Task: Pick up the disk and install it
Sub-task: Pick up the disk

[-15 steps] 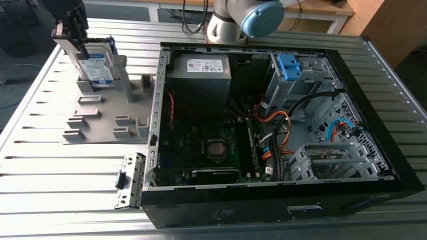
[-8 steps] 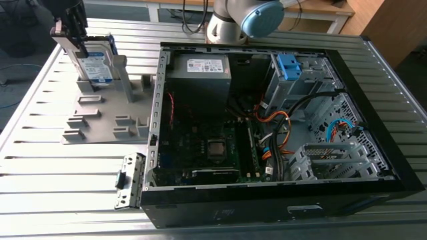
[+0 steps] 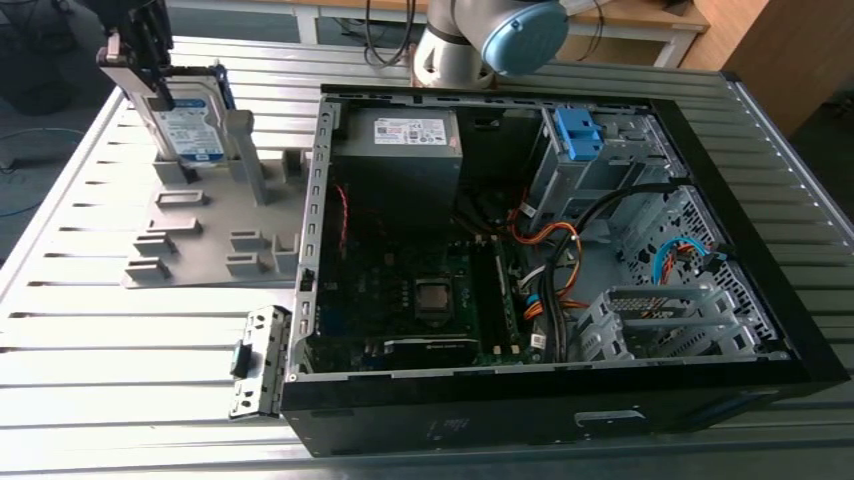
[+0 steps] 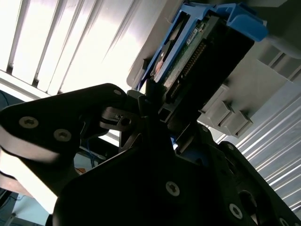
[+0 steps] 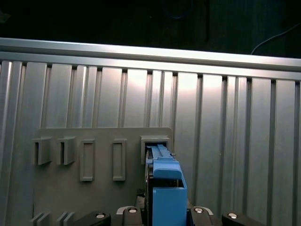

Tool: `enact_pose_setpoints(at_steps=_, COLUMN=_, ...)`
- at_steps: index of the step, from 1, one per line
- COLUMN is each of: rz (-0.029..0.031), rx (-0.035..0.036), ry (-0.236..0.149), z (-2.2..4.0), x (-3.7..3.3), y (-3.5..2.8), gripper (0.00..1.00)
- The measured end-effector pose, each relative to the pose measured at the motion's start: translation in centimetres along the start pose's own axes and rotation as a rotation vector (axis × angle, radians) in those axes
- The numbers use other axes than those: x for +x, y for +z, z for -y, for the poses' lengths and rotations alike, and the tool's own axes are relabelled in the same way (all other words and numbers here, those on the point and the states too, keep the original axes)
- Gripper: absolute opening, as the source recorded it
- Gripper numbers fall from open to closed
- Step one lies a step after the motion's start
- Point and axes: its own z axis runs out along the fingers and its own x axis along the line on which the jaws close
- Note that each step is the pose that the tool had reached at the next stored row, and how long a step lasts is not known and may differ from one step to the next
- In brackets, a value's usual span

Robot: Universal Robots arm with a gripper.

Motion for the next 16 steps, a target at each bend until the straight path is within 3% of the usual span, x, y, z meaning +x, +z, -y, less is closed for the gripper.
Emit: enact_pose_setpoints(at_steps=16, rz=0.0006, rx=-0.0002, ry=0.000, z=-0.05, x=-0.05, y=-1.74, gripper=0.36)
